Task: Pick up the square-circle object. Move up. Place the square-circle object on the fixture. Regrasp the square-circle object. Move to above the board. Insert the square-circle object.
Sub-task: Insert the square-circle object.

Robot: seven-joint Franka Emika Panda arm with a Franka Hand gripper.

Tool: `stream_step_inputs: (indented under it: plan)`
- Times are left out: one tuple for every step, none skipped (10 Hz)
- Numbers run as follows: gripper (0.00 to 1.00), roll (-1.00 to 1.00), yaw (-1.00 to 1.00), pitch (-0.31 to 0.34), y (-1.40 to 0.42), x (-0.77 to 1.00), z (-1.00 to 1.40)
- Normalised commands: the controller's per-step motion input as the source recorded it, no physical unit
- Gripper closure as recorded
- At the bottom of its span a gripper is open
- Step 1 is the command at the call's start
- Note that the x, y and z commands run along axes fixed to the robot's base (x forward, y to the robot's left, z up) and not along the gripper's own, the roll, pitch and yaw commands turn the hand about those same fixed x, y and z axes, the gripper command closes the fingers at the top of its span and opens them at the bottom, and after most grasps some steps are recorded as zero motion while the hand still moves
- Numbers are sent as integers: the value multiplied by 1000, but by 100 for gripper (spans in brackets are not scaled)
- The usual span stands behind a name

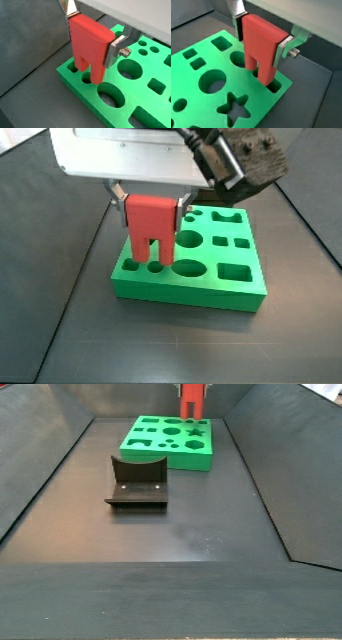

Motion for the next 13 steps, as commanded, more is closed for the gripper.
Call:
stream_step_inputs:
  plan:
    - [100,-24,317,-33,-3,-100,-154]
    - [100,-93,100,-56,0,-186,-49]
    - [100,-94,0,-63,0,-214,0]
    - [100,-13,-71,-103,0,-360,-69]
    - [100,-59,-111,-131,0,-337,-129]
    - [100,-69,-91,-134,-9,-211,-163]
    - [100,-51,-43,-107,-46,-43,-211]
    - [100,0,0,-67,-77,0,-277]
    - [100,41,0,-17,-80,69,-360]
    - [100,64,0,0,-83,134,-391]
    - [100,79,0,0,-63,174,-403]
    - [100,104,0,0,-9,203,-340]
    - [100,206,0,107,0,257,-151]
